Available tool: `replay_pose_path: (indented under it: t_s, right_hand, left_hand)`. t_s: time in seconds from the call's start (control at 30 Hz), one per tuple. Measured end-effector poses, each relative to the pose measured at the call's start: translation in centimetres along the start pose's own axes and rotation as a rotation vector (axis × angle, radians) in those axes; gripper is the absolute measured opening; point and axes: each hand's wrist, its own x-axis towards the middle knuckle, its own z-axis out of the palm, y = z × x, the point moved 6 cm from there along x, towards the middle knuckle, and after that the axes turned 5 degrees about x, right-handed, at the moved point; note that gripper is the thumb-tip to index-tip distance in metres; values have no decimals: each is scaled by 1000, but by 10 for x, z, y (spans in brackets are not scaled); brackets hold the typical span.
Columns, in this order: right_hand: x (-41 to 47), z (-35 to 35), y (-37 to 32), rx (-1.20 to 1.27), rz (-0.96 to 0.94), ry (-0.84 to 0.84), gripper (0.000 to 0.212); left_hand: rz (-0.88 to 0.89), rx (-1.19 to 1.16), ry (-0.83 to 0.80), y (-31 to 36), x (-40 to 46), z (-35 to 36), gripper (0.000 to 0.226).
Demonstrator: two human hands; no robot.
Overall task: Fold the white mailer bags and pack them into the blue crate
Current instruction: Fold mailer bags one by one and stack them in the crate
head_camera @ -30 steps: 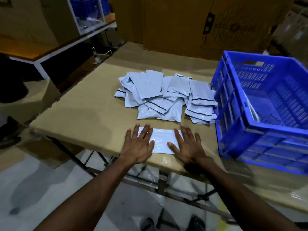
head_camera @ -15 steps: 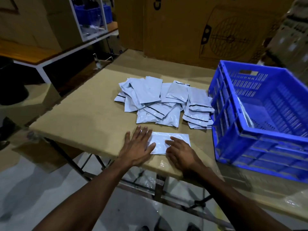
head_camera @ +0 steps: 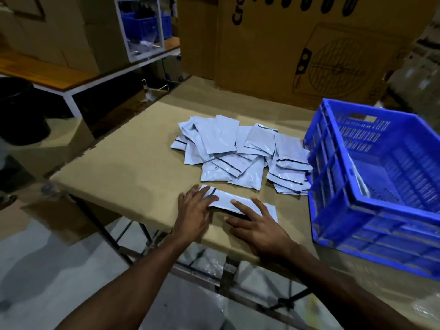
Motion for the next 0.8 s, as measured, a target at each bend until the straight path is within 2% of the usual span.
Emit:
replay_pose_path:
  t_s: [0.1,0.17,0.27,0.4,0.5,0.57,0.67,0.8]
  right_hand:
    - [9,11,20,37,30,-89,30]
    - [17,7,27,58,59,-101,24]
    - [23,-13,37,45,128,-58,17]
    - [24,-41,48,106,237,-30,22]
    - [21,-67,52,195,239,16,29]
    - [20,-77,57,365,259,36,38]
    - [23,-73,76,529,327,-20,47]
    - [27,-41,92,242,406,-227,47]
  left_hand:
    - [-15,5,-12,0,-3,-1,51]
    - [-113,1,3,0,-6,-1,64]
    - [-288,13,41,-4,-10,2,89]
    - [-335,113,29,-3,-9,3,100]
    - [-354,172,-4,0,-8,2,99]
    - [-350,161,-21,3,-8,3,93]
    - [-344,112,-68,3,-7,5,85]
    - [-329,156,-161,0,-7,11,79]
